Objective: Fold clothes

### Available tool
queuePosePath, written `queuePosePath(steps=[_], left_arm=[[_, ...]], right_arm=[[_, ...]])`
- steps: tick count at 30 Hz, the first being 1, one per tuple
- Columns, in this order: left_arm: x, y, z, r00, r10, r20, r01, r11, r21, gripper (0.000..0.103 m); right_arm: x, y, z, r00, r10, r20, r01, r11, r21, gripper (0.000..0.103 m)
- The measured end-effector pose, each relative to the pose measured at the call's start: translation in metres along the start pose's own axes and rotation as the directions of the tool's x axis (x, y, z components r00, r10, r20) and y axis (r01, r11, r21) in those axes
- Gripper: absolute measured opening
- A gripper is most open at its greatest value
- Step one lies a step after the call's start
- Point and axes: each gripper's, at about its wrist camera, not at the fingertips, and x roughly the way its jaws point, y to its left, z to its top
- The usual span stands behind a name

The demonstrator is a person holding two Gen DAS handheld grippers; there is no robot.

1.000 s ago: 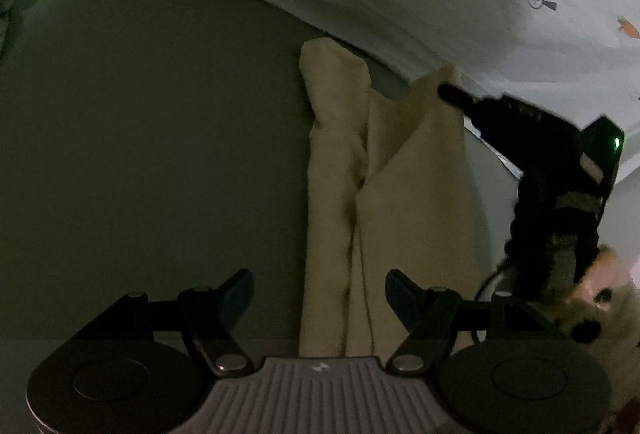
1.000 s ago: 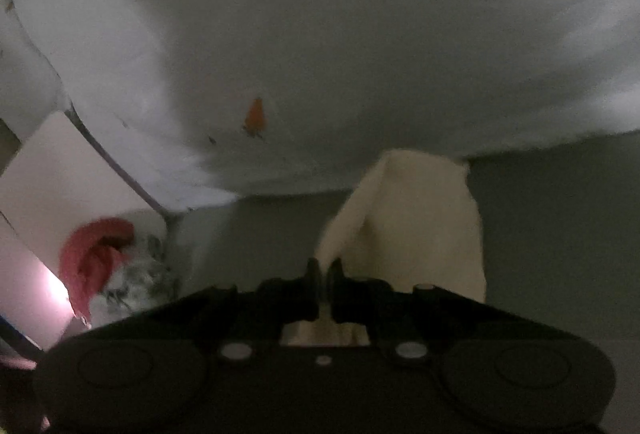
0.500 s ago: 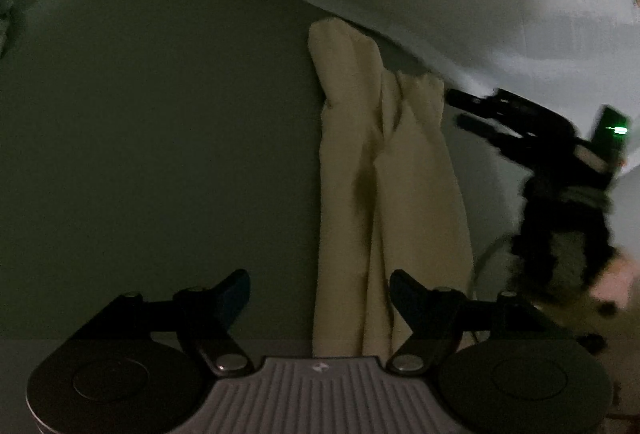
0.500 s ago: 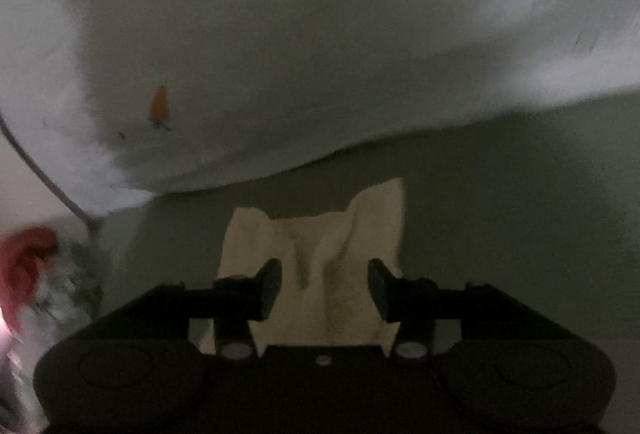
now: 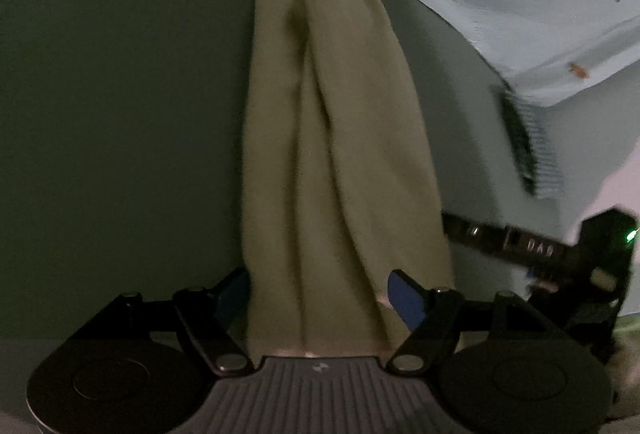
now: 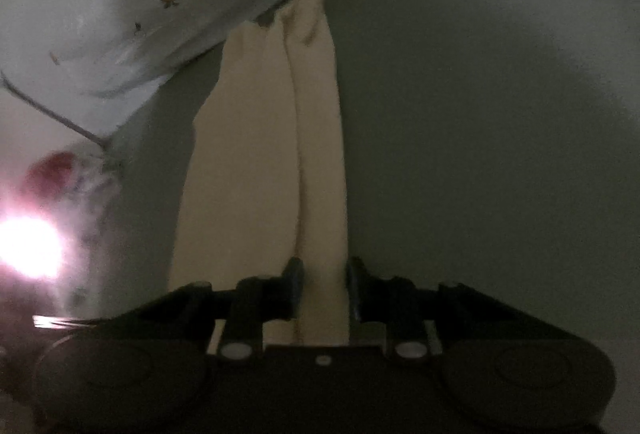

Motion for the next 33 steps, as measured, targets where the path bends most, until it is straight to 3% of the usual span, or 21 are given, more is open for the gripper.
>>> queuePosePath(steps=[2, 6, 10, 13, 16, 19, 20, 22, 23, 24, 25, 28, 33], left_arm=[[-0.003, 0.01, -0.009, 0.998, -0.066, 0.004, 0.066, 0.995, -0.071, 0.076], [-0.007, 0.039, -0.027, 0.981, -0.195, 0.022, 0.195, 0.955, -0.223, 0.077], [-0.008, 0.055, -0.05, 0.959, -0.28, 0.048, 0.281, 0.912, -0.299, 0.077], [-0.007, 0.058, -0.057, 0.952, -0.293, 0.089, 0.306, 0.902, -0.306, 0.084], [-0.004, 0.048, -0.055, 0.951, -0.292, 0.097, 0.308, 0.91, -0.278, 0.09], [-0.003, 0.037, -0.054, 0.962, -0.253, 0.098, 0.27, 0.929, -0.253, 0.091], [-0.004, 0.033, -0.056, 0.968, -0.228, 0.101, 0.247, 0.937, -0.248, 0.091], [-0.005, 0.025, -0.06, 0.978, -0.175, 0.113, 0.197, 0.951, -0.237, 0.073], [-0.004, 0.022, -0.061, 0.981, -0.151, 0.121, 0.176, 0.956, -0.237, 0.069], [-0.004, 0.021, -0.061, 0.983, -0.134, 0.124, 0.161, 0.956, -0.245, 0.047], [-0.002, 0.023, -0.061, 0.986, -0.113, 0.12, 0.143, 0.951, -0.273, 0.011], [-0.005, 0.033, -0.068, 0.987, -0.092, 0.129, 0.132, 0.925, -0.355, 0.011], [-0.035, 0.024, -0.095, 0.965, -0.205, 0.162, 0.254, 0.878, -0.405, 0.01]], right_arm=[[-0.006, -0.01, -0.016, 0.998, 0.061, -0.02, -0.059, 0.995, 0.078, 0.028], [-0.013, -0.025, -0.038, 0.983, 0.172, -0.061, -0.159, 0.971, 0.179, 0.029], [-0.012, -0.037, -0.049, 0.963, 0.262, -0.06, -0.238, 0.934, 0.268, 0.042], [-0.01, -0.047, -0.056, 0.944, 0.325, -0.047, -0.292, 0.897, 0.332, 0.043], [-0.006, -0.05, -0.058, 0.926, 0.376, -0.037, -0.336, 0.865, 0.374, 0.052], [0.003, -0.034, -0.052, 0.925, 0.373, -0.067, -0.336, 0.889, 0.312, 0.052], [0.007, -0.026, -0.05, 0.925, 0.37, -0.081, -0.336, 0.9, 0.277, 0.048], [0.016, -0.011, -0.047, 0.924, 0.367, -0.106, -0.339, 0.915, 0.218, 0.032], [0.02, -0.005, -0.046, 0.931, 0.348, -0.113, -0.323, 0.927, 0.191, 0.019], [0.024, 0.001, -0.045, 0.936, 0.33, -0.118, -0.309, 0.937, 0.165, 0.016], [0.022, 0.002, -0.045, 0.937, 0.33, -0.115, -0.311, 0.938, 0.153, 0.014], [0.009, 0.002, -0.046, 0.932, 0.351, -0.091, -0.338, 0.932, 0.127, 0.01], [-0.028, 0.0, -0.054, 0.909, 0.407, -0.093, -0.398, 0.912, 0.099, 0.009]])
